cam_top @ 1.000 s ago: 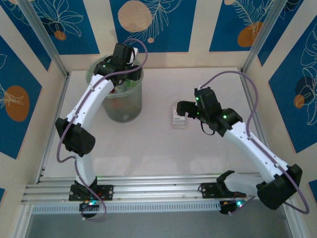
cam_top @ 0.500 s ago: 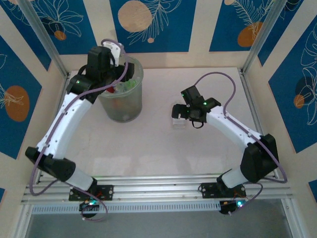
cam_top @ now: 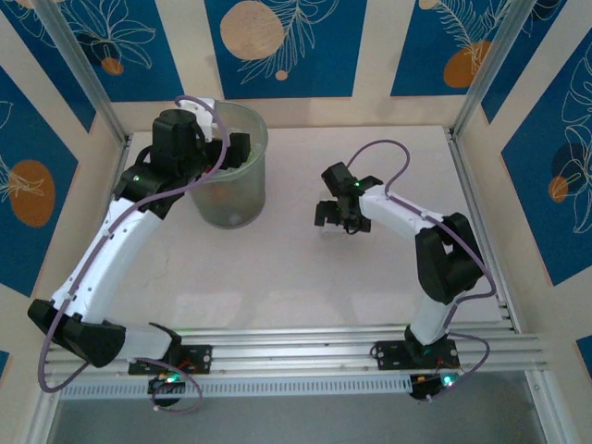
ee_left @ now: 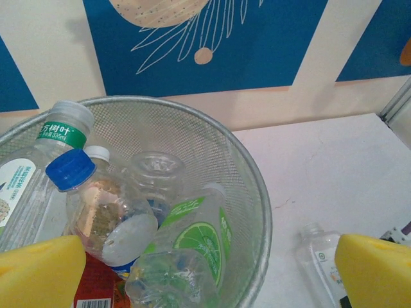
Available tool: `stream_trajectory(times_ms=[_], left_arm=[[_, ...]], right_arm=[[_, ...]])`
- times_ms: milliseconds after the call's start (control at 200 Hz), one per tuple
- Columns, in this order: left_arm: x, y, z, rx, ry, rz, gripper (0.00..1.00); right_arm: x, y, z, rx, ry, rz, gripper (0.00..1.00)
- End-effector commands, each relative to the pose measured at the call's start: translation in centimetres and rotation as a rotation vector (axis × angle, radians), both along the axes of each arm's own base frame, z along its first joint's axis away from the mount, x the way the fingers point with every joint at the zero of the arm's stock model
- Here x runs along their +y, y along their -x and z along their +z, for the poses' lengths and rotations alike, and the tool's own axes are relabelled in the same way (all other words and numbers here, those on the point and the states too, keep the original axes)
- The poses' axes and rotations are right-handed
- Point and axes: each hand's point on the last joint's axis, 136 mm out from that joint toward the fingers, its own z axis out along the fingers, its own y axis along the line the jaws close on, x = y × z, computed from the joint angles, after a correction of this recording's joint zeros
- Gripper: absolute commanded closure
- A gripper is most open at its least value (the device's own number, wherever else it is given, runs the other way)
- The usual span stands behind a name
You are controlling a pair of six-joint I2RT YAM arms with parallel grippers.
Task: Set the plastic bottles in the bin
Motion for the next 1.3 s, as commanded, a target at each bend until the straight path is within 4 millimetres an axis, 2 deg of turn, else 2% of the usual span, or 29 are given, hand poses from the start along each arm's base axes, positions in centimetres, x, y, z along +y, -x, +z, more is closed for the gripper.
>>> stream_trajectory(times_ms=[0,195,630,730,830,925,1030,1130,1295], left_arm=[[0.0,0.2,1.4,-0.05,0.031,0.008,0.01],[-0.1,0.2,1.2,-0.045,0.024,0.006,0.01],[0.3,0.0,1.1,-0.047,0.025,0.033,0.0],[0.5,-0.1,1.3,-0.056,0.028,0.043,0.01],[0.5,0.0,1.8,-0.068,0.038,0.043,0.01],[0.5,-0.1,2.0,-0.073,0.041,0.039,0.0],[0.1,-0.2,1.9,-0.065,0.041,0.025,0.0],[-0.5,-0.4,1.7,-0.057,0.051,-0.001,0.0],[-1.9,-0.9,1.4,-0.039,0.063,-0.06,0.0]], right_arm=[[0.7,-1.5,0.6,-0.035,-0.003,-0.01,0.01],[0.8,-2.4,-0.7,-0.021,0.026,-0.006,0.01],[0.7,-2.4,-4.3,0.038,0.072,0.019,0.01],[0.7,-2.4,-4.9,0.044,0.078,0.029,0.07],[0.7,-2.3,-5.1,0.043,0.082,0.036,0.24],[0.6,-2.2,-4.4,0.025,0.087,0.039,0.37],[0.7,-2.1,-2.4,-0.025,0.087,0.053,0.4],[1.0,-2.0,0.4,-0.1,0.077,0.075,0.41],[2.2,-1.3,6.2,-0.273,0.012,0.146,0.45]])
